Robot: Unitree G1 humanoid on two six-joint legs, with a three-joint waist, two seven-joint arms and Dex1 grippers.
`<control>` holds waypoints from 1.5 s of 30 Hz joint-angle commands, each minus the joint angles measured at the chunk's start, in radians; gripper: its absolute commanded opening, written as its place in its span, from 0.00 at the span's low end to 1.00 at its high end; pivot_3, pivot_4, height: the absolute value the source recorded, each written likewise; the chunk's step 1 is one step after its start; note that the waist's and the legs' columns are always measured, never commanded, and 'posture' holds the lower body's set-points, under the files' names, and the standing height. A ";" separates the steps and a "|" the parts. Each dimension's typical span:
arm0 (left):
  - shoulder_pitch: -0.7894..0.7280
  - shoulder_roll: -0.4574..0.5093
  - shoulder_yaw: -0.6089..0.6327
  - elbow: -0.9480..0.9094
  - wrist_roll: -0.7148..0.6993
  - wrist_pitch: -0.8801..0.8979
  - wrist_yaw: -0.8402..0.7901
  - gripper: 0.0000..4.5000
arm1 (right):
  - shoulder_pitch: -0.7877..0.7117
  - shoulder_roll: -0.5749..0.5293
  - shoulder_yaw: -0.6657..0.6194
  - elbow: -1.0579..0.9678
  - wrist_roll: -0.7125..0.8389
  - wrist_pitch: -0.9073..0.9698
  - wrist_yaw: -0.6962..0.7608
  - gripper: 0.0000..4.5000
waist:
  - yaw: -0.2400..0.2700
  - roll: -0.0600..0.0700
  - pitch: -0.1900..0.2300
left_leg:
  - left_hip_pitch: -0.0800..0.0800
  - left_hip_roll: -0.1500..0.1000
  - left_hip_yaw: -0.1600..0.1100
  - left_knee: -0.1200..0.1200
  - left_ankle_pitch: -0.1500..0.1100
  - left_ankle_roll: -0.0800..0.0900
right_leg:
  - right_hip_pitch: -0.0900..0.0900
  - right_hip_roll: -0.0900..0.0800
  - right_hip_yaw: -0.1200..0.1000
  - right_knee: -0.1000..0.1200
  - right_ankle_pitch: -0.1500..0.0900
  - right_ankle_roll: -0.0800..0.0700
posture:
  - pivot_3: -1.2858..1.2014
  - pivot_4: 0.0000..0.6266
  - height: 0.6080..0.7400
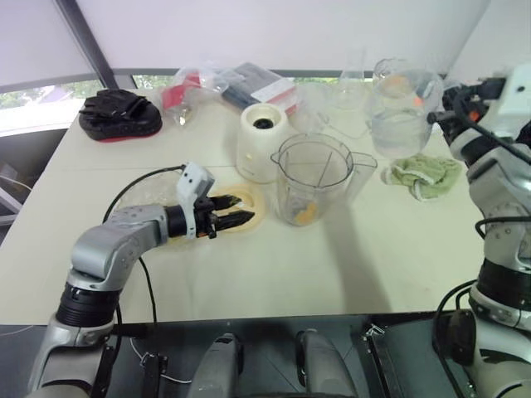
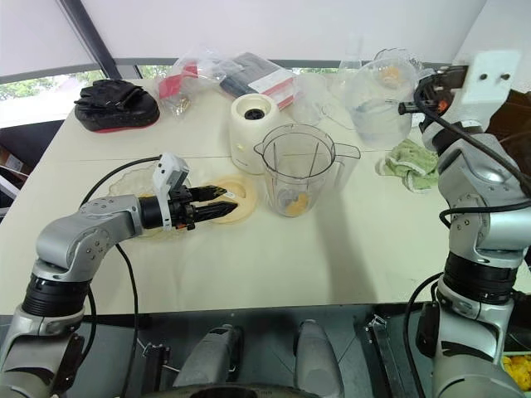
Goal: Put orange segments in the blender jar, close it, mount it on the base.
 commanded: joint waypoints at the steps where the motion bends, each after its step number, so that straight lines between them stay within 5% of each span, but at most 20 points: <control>1: -0.004 -0.001 0.018 -0.018 0.001 -0.017 0.005 0.63 | -0.003 -0.051 0.026 -0.106 -0.058 -0.048 0.026 0.01 | 0.000 0.000 0.000 | 0.000 0.000 0.000 0.000 0.000 0.000 | 0.000 0.000 0.000 0.000 0.000 0.000 | 0.52 0.24 1.00; 45: 0.042 -0.023 0.049 -0.068 -0.019 -0.006 0.064 0.63 | 0.035 -0.083 0.183 -0.050 -0.399 -0.347 0.248 0.01 | -0.001 0.000 0.000 | 0.000 0.000 0.000 0.000 0.000 0.000 | 0.000 0.000 0.000 0.000 0.000 0.000 | 0.52 0.24 1.00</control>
